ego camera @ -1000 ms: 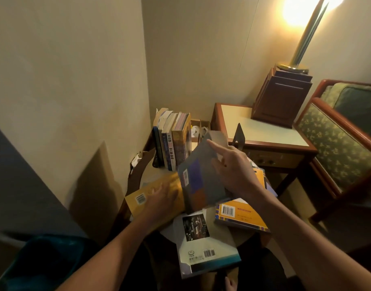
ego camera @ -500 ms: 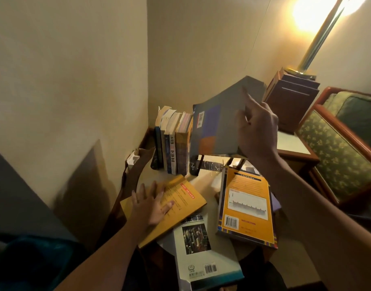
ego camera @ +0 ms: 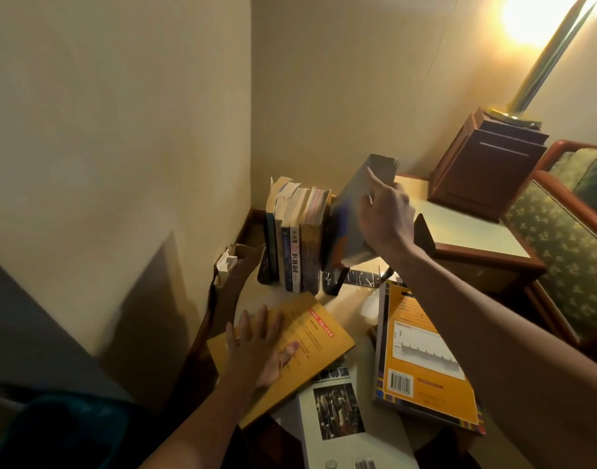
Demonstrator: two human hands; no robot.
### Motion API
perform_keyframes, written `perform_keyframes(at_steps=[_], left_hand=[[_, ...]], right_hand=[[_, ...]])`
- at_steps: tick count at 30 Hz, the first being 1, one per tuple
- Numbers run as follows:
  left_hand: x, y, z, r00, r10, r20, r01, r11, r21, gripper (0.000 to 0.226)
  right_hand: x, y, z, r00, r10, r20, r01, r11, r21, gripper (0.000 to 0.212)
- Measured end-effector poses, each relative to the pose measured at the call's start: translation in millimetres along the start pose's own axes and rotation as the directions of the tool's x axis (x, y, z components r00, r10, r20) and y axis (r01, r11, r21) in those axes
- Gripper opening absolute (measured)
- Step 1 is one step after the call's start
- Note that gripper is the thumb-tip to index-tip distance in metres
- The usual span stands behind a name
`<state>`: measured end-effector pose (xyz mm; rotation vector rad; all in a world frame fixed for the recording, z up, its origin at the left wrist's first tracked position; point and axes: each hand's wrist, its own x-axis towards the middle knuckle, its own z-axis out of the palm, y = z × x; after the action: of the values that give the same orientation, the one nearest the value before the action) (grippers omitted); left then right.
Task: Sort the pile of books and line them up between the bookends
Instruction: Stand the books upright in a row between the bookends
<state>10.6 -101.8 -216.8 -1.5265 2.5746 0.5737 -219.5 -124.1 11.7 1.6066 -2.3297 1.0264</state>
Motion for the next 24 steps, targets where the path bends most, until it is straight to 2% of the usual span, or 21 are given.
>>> perform_keyframes(at_steps=[6,16,21,24], left_hand=[[-0.7,0.0,1.3,1.000,-0.018,0.015,0.018,1.000,-0.024,0.099],[1.9,0.5,3.4,0.999,-0.035,0.035,0.036,0.998,-0.047,0.095],[2.1,1.2,2.3,0.998,-0.046,0.047,0.048,0.998,-0.031,0.084],[2.0,1.6,2.1,0.998,-0.052,0.032,0.052,0.999,-0.011,0.083]], right_hand=[[23.5,-0.5,37.1,0.993,-0.010,0.114,0.018,0.998,-0.067,0.065],[41.0,0.2,58.1,0.981,0.009,0.194,0.008,0.996,-0.084,0.056],[43.6,4.8,66.9,0.964,-0.012,0.267,0.072,0.973,-0.217,0.053],[47.4,13.5,69.2,0.932,0.065,0.357,0.032,0.965,-0.261,0.052]])
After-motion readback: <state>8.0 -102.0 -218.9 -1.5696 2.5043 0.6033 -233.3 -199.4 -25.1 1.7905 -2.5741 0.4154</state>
